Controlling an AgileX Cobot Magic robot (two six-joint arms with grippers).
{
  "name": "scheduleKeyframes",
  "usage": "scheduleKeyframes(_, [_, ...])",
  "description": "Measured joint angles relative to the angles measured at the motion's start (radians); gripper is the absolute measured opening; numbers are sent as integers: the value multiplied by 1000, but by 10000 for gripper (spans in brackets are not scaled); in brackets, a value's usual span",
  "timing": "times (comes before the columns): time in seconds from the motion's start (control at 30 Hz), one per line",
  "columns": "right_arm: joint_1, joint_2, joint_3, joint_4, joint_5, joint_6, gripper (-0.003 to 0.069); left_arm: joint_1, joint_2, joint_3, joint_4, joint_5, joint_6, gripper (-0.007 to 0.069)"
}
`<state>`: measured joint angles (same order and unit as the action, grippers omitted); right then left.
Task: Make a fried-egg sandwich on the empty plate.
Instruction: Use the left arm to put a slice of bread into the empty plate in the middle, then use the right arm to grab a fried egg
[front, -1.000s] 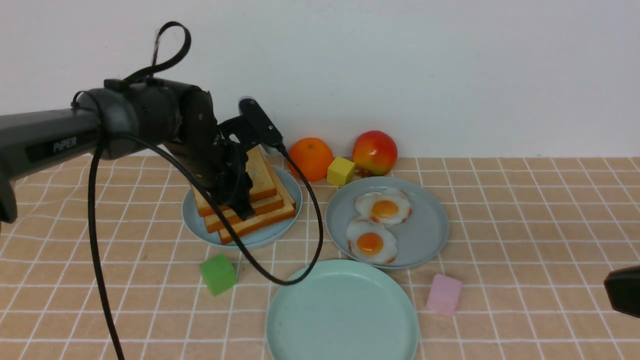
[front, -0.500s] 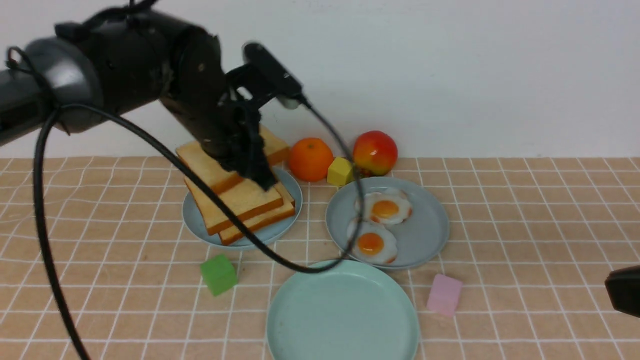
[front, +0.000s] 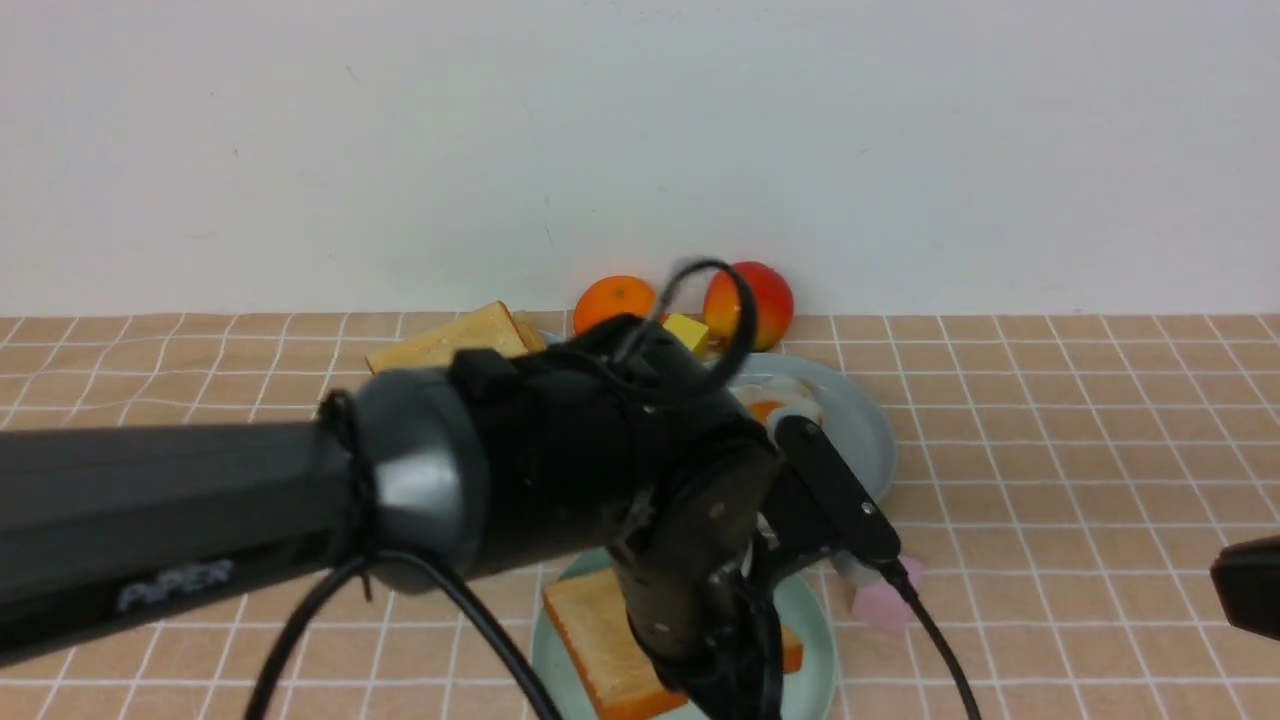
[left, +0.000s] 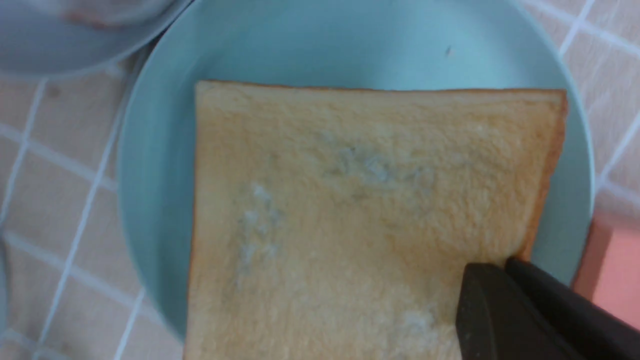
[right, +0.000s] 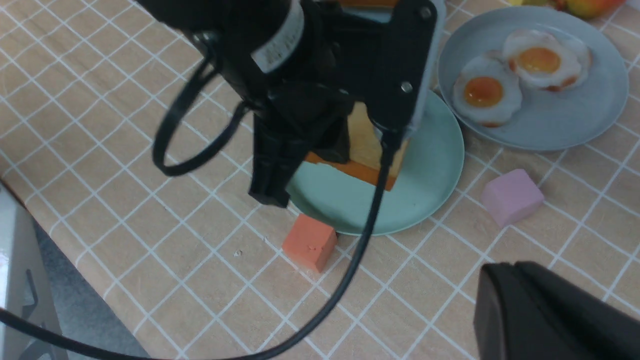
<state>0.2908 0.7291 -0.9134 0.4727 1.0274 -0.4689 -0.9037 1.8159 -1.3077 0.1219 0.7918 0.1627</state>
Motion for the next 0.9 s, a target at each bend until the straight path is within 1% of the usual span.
scheduleKeyframes(0.2, [0, 0, 0, 0, 1, 0, 36, 0, 45, 1, 10, -54, -17, -1])
scheduleKeyframes(0.33, [0, 0, 0, 0, 4, 0, 41, 0, 61, 1, 49, -67, -17, 37])
scheduleKeyframes(0.43, [0, 0, 0, 0, 4, 0, 53, 0, 62, 1, 80, -80, -19, 152])
scheduleKeyframes(0.47, [0, 0, 0, 0, 4, 0, 55, 0, 62, 1, 83, -80, -19, 160])
scheduleKeyframes(0.5, [0, 0, 0, -1, 4, 0, 65, 0, 62, 1, 88, -82, -22, 230])
scheduleKeyframes(0.53, [0, 0, 0, -2, 4, 0, 76, 0, 62, 1, 91, -84, -25, 275])
scheduleKeyframes(0.57, [0, 0, 0, -5, 4, 0, 81, 0, 62, 1, 90, -86, -27, 283])
scheduleKeyframes(0.6, [0, 0, 0, -12, 1, 0, 111, 0, 62, 1, 95, -89, -31, 359])
scheduleKeyframes(0.67, [0, 0, 0, -17, -9, 1, 152, 0, 62, 1, 95, -86, -32, 421])
scheduleKeyframes(0.7, [0, 0, 0, -17, -11, 4, 158, 0, 62, 1, 95, -85, -32, 427])
scheduleKeyframes(0.73, [0, 0, 0, -17, -22, 13, 191, 0, 59, 1, 91, -76, -34, 459])
scheduleKeyframes(0.77, [0, 1, 0, -18, -37, 33, 227, 0, 48, 1, 78, -64, -43, 473])
scheduleKeyframes(0.83, [0, 12, 0, -19, -61, 61, 285, 0, 14, 1, 62, -45, -79, 468])
scheduleKeyframes(0.9, [0, 31, 0, -21, -79, 83, 328, 0, -51, 1, 59, -31, -131, 417])
